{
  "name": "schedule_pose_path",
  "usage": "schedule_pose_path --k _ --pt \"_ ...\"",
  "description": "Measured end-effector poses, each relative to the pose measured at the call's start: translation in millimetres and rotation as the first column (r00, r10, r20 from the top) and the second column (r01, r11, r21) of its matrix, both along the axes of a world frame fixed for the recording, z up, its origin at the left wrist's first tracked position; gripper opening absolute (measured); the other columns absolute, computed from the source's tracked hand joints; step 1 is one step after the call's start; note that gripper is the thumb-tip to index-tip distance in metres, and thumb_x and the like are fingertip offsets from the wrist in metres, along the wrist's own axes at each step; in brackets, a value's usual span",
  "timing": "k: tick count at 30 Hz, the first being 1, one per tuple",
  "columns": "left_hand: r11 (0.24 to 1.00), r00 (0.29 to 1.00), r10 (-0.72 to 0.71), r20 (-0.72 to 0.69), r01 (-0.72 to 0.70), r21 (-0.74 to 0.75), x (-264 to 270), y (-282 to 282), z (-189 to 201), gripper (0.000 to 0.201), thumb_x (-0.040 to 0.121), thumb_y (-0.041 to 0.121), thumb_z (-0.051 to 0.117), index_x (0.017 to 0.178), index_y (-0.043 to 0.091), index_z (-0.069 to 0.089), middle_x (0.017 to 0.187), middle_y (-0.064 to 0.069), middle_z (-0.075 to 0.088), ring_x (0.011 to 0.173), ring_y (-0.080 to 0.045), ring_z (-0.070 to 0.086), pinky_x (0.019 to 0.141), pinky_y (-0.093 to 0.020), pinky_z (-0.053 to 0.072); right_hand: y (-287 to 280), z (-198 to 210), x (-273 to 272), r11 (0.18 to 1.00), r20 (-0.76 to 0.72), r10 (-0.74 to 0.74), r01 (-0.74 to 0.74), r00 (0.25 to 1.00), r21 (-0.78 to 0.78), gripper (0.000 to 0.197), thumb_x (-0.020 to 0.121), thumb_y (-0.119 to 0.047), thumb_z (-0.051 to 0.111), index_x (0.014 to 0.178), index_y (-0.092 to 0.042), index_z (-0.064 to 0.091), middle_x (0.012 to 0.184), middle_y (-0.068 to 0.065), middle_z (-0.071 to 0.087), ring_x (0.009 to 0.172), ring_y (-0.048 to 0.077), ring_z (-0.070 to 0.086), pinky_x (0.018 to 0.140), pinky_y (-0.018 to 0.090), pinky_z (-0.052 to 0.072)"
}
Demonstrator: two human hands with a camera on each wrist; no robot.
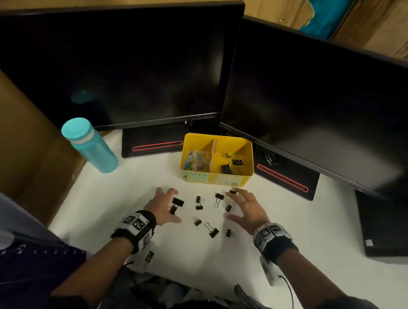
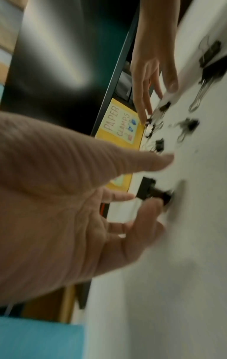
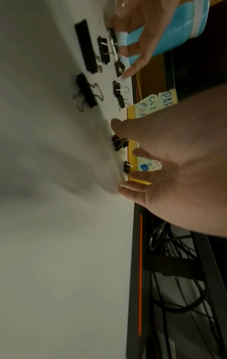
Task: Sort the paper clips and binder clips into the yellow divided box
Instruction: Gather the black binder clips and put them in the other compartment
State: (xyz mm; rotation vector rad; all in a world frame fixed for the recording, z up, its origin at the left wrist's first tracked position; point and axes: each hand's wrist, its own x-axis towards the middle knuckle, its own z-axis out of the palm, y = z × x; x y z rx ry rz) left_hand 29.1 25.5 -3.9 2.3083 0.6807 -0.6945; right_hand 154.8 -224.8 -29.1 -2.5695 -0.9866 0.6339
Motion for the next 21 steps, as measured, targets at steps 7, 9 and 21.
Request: schedule_pose_path --k 7,9,21 --pt "0.932 0.936 -0.351 0.015 0.348 0.098 32 -48 -2 0.09 0.051 0.046 0.086 0.126 0.037 0.036 0.125 -0.007 0.032 0.11 -0.03 0.042 0.091 -0.047 0.047 -7 2 -8 0.974 0.117 0.228 -0.227 0.966 -0.023 0.038 0.089 -0.043 0.052 0.119 -0.02 0.056 0.123 0.0 0.055 0.107 0.021 0.053 0.08 0.035 0.05" --pt "0.897 0.91 -0.415 0.027 0.404 0.178 30 -56 -4 0.068 0.061 0.034 0.084 0.115 0.028 0.044 0.121 -0.007 0.035 0.105 -0.03 0.044 0.083 -0.043 0.048 -16 1 -14 0.955 0.149 0.295 -0.296 0.944 -0.012 0.04 0.088 -0.047 0.05 0.114 -0.018 0.059 0.114 0.0 0.058 0.099 0.022 0.057 0.073 0.034 0.051" --pt "0.977 0.936 -0.191 0.295 0.211 -0.036 -6 -27 -12 0.016 0.076 0.017 0.074 0.087 0.017 0.062 0.091 -0.003 0.047 0.077 -0.017 0.052 0.078 -0.03 0.049 -28 -12 -38 0.95 0.091 0.187 -0.203 0.978 0.235 0.021 0.072 -0.01 0.076 0.091 -0.016 0.072 0.084 0.004 0.065 0.07 0.021 0.062 0.059 0.026 0.051"
